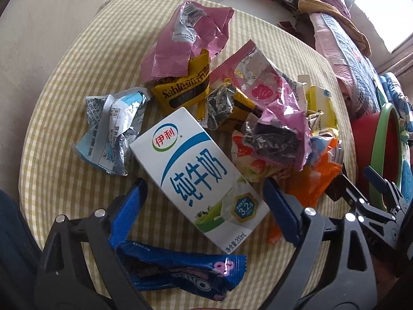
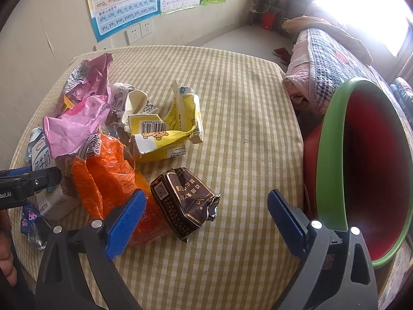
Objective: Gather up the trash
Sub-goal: 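Grasp the brown chocolate wrapper with right tool while left tool grasps milk carton, then carry both items over the red bin and open both tools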
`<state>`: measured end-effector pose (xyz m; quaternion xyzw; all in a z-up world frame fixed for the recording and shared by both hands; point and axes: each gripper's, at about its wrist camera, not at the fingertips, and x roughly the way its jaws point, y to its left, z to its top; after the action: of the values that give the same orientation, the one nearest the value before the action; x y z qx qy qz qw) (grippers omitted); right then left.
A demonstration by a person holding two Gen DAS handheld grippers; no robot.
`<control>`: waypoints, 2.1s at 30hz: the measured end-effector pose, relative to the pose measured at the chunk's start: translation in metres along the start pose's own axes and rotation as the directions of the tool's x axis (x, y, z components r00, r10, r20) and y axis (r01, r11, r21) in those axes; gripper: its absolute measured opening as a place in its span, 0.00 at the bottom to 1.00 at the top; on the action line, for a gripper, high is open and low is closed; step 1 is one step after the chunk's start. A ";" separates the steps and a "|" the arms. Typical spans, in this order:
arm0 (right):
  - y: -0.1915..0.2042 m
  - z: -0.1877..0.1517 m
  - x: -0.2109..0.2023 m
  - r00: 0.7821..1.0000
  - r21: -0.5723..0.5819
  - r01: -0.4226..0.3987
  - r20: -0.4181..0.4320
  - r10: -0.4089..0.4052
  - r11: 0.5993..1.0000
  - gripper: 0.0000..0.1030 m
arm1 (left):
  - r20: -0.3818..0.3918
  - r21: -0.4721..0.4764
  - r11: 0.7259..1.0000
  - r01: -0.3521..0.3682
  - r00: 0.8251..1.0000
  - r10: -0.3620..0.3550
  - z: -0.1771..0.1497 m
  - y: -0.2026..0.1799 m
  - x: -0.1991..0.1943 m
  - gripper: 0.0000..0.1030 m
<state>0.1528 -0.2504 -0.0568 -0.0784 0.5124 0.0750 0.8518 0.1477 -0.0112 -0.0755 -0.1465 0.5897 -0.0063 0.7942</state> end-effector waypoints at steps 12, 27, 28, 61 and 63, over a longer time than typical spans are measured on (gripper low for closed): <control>0.001 -0.006 0.022 0.995 0.013 -0.070 -0.064 0.070 0.997 0.61 | -0.022 -0.013 1.000 0.002 1.000 -0.002 -0.004 0.001 0.011 0.82; -0.014 -0.005 0.003 0.986 0.117 -0.151 -0.055 0.158 0.982 0.41 | 0.001 0.020 1.000 0.022 1.000 -0.022 -0.009 -0.002 -0.001 0.55; -0.014 -0.005 0.000 0.986 0.118 -0.152 -0.049 0.159 0.981 0.41 | 0.005 0.025 0.999 0.022 1.000 -0.022 -0.010 -0.002 -0.003 0.54; -0.011 -0.012 -0.095 0.981 0.133 -0.155 0.137 0.136 0.979 0.40 | 0.198 0.165 0.986 0.024 0.978 -0.057 -0.029 -0.024 -0.098 0.53; -0.017 -0.014 -0.099 0.980 0.146 -0.153 0.149 0.132 0.977 0.40 | 0.200 0.191 0.981 0.025 0.978 -0.064 -0.028 -0.035 -0.099 0.53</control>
<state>0.0988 -0.2748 0.0253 0.0310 0.4608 0.1008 0.8812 0.0965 -0.0329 0.0180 -0.0844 0.4977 -0.0645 0.8608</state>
